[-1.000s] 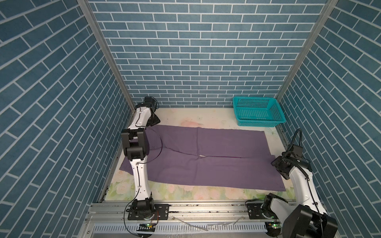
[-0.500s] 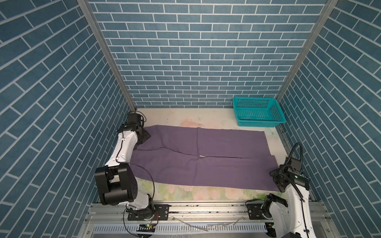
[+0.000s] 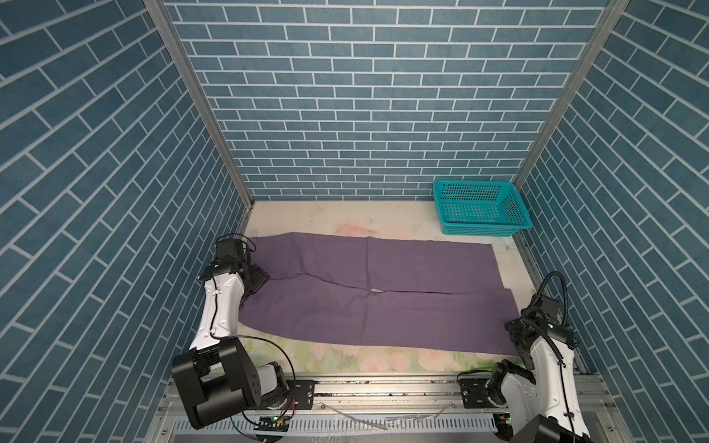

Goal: Fold and stack the trousers
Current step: Move the trousers to the center of the table, then fold the trousers at the center of the table.

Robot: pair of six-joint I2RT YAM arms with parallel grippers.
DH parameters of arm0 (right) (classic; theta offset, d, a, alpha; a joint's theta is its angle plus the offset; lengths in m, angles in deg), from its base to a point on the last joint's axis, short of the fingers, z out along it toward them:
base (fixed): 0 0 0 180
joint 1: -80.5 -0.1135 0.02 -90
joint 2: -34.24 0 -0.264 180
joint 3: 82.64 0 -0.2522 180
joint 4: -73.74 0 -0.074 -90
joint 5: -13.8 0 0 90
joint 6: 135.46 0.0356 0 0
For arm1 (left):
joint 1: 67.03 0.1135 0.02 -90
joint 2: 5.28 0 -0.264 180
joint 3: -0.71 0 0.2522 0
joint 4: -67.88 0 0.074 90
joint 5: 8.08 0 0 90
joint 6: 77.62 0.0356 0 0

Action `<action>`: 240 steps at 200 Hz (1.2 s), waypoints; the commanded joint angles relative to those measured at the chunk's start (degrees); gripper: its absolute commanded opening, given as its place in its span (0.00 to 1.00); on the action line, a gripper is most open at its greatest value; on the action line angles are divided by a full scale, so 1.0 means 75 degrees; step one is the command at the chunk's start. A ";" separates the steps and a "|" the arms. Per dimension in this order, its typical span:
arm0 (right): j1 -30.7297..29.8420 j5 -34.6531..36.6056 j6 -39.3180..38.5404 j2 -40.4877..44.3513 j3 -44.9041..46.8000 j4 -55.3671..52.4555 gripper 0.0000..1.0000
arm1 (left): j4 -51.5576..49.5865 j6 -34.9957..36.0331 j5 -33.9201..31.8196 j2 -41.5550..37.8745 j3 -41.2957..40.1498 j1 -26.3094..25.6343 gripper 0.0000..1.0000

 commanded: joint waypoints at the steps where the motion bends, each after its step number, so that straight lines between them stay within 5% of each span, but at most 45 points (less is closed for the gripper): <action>1: 0.0121 0.0134 0.0255 -0.0083 0.0340 0.0526 0.78 | -0.0148 0.0213 0.0127 -0.0132 -0.0184 0.0100 0.84; 122: 0.0697 -0.0415 -0.0265 -0.2290 -0.0011 0.1765 0.73 | -0.0041 -0.0114 0.0345 -0.0333 -0.1082 0.0638 0.83; 137: 0.0773 -0.0560 -0.0325 -0.2548 -0.0066 0.1897 0.58 | -0.0010 -0.0114 0.0360 -0.0320 -0.1127 0.0660 0.83; 164: 0.0935 -0.0844 -0.0284 -0.2639 -0.0055 0.2104 0.00 | 0.0020 -0.0077 0.0495 -0.0334 -0.1219 0.0680 0.83; 240: 0.1365 -0.1290 -0.0546 -0.2213 -0.0126 0.2021 0.00 | 0.0054 -0.0204 -0.0500 -0.0791 -0.1782 0.0892 0.83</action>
